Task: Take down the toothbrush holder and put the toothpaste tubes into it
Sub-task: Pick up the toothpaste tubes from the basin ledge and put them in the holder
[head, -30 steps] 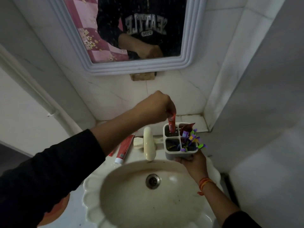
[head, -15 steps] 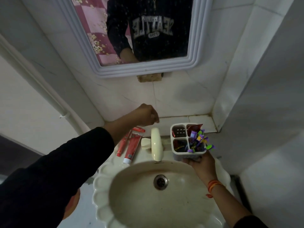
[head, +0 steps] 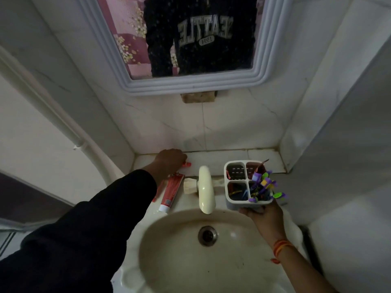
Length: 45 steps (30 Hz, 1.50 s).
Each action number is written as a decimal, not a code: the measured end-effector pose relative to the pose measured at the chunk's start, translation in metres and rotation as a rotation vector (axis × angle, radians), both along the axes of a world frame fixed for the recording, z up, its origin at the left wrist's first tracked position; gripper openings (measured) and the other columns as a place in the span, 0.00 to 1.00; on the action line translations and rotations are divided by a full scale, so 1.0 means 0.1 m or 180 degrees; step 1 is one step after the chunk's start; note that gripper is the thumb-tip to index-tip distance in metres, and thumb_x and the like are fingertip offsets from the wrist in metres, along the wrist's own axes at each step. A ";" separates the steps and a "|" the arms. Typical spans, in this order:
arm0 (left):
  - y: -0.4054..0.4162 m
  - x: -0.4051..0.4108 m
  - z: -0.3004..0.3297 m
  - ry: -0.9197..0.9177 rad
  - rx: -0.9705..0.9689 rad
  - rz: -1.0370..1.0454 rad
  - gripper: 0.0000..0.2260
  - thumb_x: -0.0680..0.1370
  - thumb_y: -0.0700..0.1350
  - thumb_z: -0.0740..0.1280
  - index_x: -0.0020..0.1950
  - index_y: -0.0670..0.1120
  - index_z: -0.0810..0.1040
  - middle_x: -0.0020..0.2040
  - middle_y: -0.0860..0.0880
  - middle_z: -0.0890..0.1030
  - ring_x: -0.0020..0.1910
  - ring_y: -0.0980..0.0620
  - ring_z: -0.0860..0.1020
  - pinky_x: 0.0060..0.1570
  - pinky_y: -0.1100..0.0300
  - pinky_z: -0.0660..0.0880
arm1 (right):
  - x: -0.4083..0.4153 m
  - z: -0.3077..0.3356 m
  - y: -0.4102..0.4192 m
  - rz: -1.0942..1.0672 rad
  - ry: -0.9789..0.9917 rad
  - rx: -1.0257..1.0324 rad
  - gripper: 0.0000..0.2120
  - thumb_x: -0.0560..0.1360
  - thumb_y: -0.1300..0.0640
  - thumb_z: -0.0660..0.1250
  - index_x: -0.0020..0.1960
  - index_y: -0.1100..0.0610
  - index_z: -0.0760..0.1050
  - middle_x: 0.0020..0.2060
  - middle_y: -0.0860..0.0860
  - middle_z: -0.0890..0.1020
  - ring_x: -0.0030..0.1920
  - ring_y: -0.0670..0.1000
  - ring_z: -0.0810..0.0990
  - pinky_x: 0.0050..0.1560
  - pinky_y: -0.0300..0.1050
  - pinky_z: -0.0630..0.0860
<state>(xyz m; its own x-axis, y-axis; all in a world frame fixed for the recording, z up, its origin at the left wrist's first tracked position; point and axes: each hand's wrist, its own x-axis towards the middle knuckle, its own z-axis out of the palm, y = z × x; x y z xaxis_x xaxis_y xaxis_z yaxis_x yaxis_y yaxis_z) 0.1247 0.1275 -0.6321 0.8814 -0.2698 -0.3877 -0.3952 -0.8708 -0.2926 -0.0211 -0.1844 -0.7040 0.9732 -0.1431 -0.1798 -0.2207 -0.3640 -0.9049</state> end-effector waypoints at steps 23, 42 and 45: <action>-1.48 -0.39 1.49 0.0015 -0.1269 -0.0494 0.13 0.70 0.46 0.79 0.54 0.51 0.87 0.46 0.53 0.83 0.49 0.53 0.81 0.44 0.60 0.76 | -0.05 0.04 0.01 -0.0237 -0.0131 0.0922 0.28 0.54 0.53 0.84 0.52 0.43 0.80 0.52 0.50 0.83 0.58 0.58 0.81 0.54 0.62 0.80; -0.48 -0.43 0.78 -0.0260 -0.2325 0.1395 0.06 0.76 0.42 0.73 0.51 0.43 0.87 0.45 0.45 0.88 0.43 0.48 0.87 0.53 0.54 0.83 | -0.08 0.00 -0.02 0.0047 -0.0325 0.0212 0.30 0.57 0.55 0.85 0.55 0.42 0.77 0.51 0.48 0.84 0.54 0.50 0.83 0.56 0.57 0.81; -0.21 -0.54 0.50 0.0006 -0.1610 0.1504 0.13 0.73 0.45 0.75 0.56 0.45 0.86 0.55 0.45 0.85 0.53 0.46 0.84 0.58 0.55 0.80 | -0.06 0.00 -0.01 0.0063 -0.0390 0.0267 0.31 0.56 0.53 0.85 0.54 0.39 0.76 0.51 0.48 0.84 0.53 0.51 0.83 0.55 0.56 0.81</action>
